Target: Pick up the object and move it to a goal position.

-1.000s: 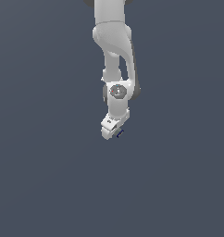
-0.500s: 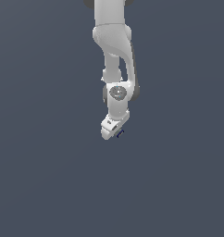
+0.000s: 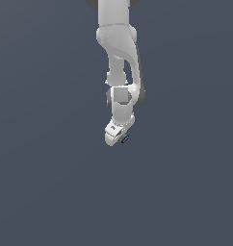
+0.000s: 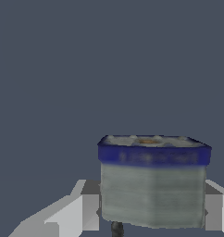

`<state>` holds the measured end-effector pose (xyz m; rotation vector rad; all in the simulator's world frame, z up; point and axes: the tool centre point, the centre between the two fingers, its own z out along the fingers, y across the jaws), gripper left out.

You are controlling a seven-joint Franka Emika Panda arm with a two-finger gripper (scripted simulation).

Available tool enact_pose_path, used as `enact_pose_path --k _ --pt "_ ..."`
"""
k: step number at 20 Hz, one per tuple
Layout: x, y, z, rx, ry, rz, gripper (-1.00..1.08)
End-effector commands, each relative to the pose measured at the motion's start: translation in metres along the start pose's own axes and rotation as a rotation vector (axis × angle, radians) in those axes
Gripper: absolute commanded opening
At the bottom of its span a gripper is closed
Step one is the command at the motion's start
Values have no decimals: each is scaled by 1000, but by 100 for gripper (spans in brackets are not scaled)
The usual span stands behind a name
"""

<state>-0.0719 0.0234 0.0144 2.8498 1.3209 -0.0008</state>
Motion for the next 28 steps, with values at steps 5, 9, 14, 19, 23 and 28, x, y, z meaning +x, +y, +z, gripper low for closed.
enact_pose_path --k 5,9,14,19,23,28 --pt "8 19 -7 0 1 0 -100" --pt "16 39 -14 0 1 1 -100" --pt "28 69 -24 1 2 1 -100" --pt "41 99 -34 1 2 1 -100" --pt "51 122 -41 1 2 1 -100" --pt "61 146 -48 1 2 1 -100"
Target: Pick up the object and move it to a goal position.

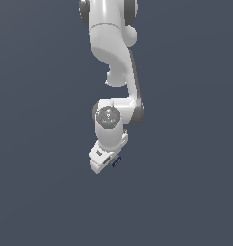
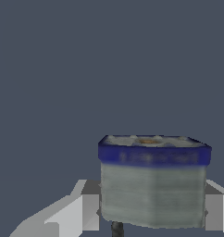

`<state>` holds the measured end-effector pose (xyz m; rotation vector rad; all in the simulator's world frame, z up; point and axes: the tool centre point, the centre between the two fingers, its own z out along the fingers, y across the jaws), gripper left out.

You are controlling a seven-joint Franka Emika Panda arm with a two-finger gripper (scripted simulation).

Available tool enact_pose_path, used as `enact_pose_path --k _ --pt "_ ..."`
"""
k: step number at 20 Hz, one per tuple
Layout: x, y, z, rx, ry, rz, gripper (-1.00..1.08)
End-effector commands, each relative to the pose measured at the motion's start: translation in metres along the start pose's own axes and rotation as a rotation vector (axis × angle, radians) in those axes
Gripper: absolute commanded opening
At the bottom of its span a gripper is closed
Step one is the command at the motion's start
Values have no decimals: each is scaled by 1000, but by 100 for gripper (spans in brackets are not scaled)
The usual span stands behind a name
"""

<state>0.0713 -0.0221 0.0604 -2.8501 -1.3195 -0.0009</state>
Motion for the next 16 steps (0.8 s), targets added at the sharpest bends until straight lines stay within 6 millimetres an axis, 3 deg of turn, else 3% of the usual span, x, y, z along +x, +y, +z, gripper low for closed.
enact_pose_path --k 1,8,16 --pt "5 11 -4 0 0 0 -100" --pt "13 29 -9 0 -1 -1 -100" --pt "16 36 -11 0 -1 -1 -100"
